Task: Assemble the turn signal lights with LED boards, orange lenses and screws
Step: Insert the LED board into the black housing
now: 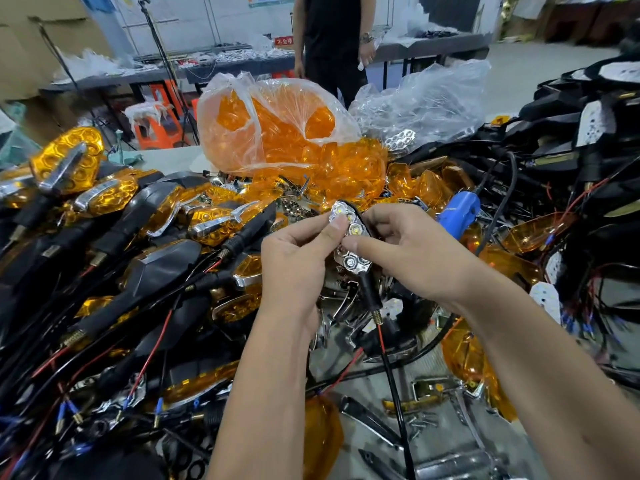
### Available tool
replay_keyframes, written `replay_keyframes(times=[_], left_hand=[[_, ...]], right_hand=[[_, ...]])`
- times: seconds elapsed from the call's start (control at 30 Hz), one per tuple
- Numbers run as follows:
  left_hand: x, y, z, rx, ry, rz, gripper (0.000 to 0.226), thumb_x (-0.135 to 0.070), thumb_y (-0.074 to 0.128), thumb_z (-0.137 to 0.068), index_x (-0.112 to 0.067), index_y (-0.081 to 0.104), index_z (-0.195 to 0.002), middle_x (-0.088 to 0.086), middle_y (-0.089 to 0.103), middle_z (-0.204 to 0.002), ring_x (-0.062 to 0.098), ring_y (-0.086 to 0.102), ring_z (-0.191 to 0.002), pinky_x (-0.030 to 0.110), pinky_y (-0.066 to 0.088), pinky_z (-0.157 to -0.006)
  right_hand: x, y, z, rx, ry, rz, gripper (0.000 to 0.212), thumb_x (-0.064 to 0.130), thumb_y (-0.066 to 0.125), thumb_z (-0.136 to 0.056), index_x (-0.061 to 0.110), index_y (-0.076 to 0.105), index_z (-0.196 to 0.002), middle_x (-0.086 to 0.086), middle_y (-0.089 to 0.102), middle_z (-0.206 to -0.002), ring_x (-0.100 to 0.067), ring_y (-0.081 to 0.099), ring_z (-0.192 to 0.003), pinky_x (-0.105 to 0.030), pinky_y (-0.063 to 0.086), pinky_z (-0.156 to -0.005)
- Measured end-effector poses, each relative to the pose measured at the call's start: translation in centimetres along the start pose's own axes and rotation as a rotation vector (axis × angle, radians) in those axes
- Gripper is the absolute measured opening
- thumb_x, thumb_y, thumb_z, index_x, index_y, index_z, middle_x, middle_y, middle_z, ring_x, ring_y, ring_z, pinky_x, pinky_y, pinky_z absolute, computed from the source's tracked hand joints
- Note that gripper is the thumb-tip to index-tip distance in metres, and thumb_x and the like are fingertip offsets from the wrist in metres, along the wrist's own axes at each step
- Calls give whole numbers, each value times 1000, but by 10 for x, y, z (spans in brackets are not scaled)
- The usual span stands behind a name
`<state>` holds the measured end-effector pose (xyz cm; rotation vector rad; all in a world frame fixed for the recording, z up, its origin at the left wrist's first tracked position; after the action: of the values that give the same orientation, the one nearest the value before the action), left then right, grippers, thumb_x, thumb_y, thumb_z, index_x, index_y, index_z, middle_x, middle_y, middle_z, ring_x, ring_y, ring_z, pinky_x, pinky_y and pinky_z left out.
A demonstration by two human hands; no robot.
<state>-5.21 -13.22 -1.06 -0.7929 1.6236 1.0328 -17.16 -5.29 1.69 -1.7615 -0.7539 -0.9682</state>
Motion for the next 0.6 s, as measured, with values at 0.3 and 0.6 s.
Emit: replay_keyframes(times=[0.3,0.6], left_hand=[[6,-1,-1,-44,-40,56,6,-8,84,-77,-7,83,-83,9,80,-86,27,75,-91,48,59,-94],[15,4,-2,134,-131,88,28,-26,84,-65,-15,84,-91,-3,77,-83,11,72,-79,31,59,-73]], right_hand=[[-8,7,2,91,58,-16,31,32,67,-101,2,63,-97,-9,45,-71,-22,41,-63,-49,46,-60],[-3,7,6,127,91,-7,16,26,62,-104,14,71,-98,-26,60,-84,-23,52,-68,-61,53,-72]])
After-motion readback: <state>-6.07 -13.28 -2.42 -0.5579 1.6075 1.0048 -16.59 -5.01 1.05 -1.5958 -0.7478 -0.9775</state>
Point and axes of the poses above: each hand's wrist, its own z-axis away from the middle knuckle, its own y-axis out of the palm, x = y × z, the point moved 10 cm from there along -z, towards the middle knuckle
